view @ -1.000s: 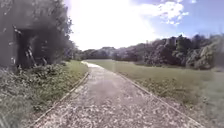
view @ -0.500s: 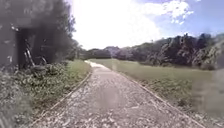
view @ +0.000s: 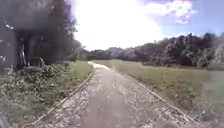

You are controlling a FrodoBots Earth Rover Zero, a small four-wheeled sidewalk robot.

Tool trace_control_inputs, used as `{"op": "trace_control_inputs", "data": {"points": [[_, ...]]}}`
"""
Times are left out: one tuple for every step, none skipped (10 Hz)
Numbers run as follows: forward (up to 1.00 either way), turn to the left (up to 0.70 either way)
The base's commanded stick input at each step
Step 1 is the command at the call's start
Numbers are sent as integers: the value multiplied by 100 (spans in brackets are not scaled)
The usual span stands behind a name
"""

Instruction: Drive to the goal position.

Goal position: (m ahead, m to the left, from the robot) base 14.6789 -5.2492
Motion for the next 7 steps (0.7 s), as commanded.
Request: {"op": "trace_control_inputs", "data": {"points": [[70, 0], [70, 0], [70, 0], [70, 0], [70, 0], [70, 0], [70, 0]]}}
